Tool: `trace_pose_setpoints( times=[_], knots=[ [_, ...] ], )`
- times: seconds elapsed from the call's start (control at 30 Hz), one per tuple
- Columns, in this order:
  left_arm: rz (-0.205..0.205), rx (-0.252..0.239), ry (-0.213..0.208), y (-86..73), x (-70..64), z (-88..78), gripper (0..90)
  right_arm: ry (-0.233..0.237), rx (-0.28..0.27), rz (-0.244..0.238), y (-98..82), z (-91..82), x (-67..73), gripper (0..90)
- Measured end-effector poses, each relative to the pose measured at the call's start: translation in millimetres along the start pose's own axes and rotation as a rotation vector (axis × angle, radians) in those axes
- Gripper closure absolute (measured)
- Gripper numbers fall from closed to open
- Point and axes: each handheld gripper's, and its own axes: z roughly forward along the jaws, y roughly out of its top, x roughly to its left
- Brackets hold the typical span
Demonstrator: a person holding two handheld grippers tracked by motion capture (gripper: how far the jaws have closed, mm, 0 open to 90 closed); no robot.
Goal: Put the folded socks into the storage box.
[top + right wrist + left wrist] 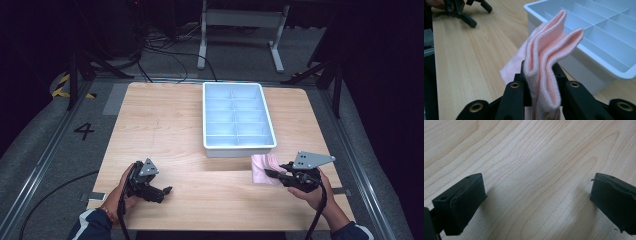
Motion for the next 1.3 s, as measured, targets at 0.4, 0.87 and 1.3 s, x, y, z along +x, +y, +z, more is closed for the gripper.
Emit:
trace_pose_setpoints(
  times=[0.4,0.87,1.3],
  knots=[
    [0.0,0.0,0.0,0.0,0.0,0.0,0.2,-0.1,-0.056,-0.002,26.5,-18.5,-26.0,77.2],
    [0.0,0.0,0.0,0.0,0.0,0.0,0.1,-0.13,-0.06,-0.006,50.4,-4.1,-52.4,77.2],
    [0.0,0.0,0.0,0.0,0.0,0.0,0.1,-0.149,-0.034,0.001,60.9,13.2,-72.7,77.2]
  ],
)
